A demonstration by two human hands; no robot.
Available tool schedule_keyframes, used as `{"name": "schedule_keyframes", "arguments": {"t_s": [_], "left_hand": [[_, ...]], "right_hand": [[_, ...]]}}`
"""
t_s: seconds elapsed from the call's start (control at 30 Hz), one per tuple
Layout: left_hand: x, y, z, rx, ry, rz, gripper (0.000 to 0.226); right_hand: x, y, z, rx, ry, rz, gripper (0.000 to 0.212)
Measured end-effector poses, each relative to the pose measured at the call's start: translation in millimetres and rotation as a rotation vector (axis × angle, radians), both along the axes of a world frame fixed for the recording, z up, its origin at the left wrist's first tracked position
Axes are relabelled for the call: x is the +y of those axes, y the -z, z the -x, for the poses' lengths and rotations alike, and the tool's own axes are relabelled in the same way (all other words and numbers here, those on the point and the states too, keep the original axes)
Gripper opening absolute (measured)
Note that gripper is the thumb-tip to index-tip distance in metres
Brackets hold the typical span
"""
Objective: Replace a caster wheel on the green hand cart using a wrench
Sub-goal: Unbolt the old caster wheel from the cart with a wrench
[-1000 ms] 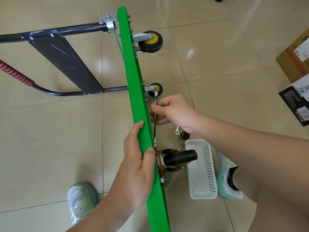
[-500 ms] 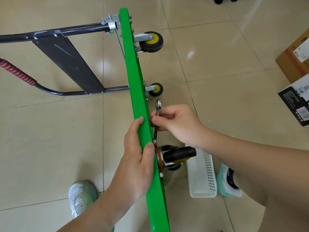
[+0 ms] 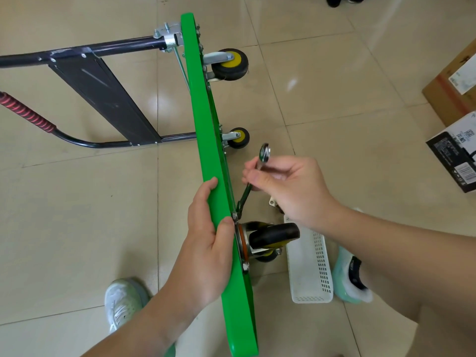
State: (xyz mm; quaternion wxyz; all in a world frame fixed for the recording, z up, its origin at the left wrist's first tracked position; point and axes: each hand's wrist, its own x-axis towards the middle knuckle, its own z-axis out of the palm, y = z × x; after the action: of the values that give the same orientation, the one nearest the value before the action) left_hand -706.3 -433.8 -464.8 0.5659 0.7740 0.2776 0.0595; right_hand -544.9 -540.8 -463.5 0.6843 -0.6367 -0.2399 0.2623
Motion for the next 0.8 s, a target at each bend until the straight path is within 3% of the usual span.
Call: {"name": "schedule_keyframes", "arguments": {"t_s": [0.43,0.63,0.8], "left_hand": [[2.1,0.5,0.8,0.027,0.023,0.011,0.063],[3.2,-0.4,1.0,0.027,0.028,0.010,0.060],[2.3,0.9,0.5,0.019,0.017,-0.001,0.058]], "right_hand": [[54.9,30.3,-40.6,0.197,-0.096,0.267,0.006],[64.7,41.8,-37.2,0.332,-0.197,0.401,0.025],[55.2,36.3,-32.6,0.272,-0.177,0.322,0.011]]}}
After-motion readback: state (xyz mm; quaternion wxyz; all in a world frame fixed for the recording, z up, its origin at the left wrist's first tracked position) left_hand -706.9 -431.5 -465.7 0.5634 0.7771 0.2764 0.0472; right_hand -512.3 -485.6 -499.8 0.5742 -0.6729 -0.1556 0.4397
